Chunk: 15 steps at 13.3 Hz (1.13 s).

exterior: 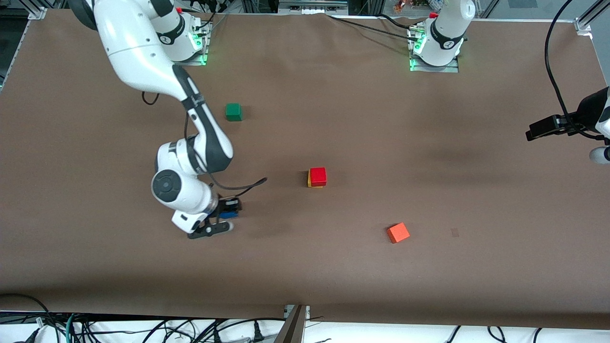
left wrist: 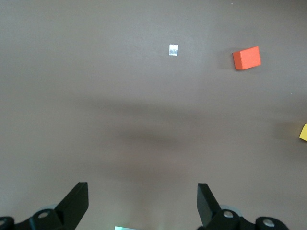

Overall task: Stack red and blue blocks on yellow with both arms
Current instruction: 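Carry the blue cube with the right gripper over the red cube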

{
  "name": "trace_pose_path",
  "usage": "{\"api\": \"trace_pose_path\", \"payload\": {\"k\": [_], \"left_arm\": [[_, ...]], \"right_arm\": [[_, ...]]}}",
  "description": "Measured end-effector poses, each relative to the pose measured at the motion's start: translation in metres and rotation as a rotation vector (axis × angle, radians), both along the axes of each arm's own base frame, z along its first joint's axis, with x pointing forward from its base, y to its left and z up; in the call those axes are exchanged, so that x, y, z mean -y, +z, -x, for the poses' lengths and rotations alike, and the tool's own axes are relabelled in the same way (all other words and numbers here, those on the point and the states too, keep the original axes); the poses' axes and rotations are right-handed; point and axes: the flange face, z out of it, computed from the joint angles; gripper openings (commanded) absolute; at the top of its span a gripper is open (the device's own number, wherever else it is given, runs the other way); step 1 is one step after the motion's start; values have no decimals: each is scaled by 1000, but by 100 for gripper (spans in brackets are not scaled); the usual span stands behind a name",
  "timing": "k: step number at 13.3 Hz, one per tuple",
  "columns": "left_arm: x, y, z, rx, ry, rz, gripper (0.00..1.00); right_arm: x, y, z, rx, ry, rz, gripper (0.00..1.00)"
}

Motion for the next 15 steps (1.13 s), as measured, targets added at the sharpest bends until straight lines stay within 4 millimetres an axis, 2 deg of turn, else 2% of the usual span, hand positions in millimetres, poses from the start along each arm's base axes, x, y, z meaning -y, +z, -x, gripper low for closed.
{"api": "trace_pose_path", "payload": {"k": [4,6,9,11,12,15], "left_arm": [[0,0,0,1,1,0,100],[-1,0,-1,3,1,0,100],[-1,0,-1,4,1,0,100],[-1,0,-1,4,1,0,100],[-1,0,-1,4,1,0,100],[-1,0,-1,4,2,0,100]], "right_arm": [[-82,97,31,-69,-62,7,20],[-123,118,52,-68,-104,4,20],[-193,119,93,-39,-159,-17,20],[-227,109,116,-25,-175,-26,20],[-236,101,122,-21,-174,-17,20],[-242,89,128,-13,-183,9,20]]}}
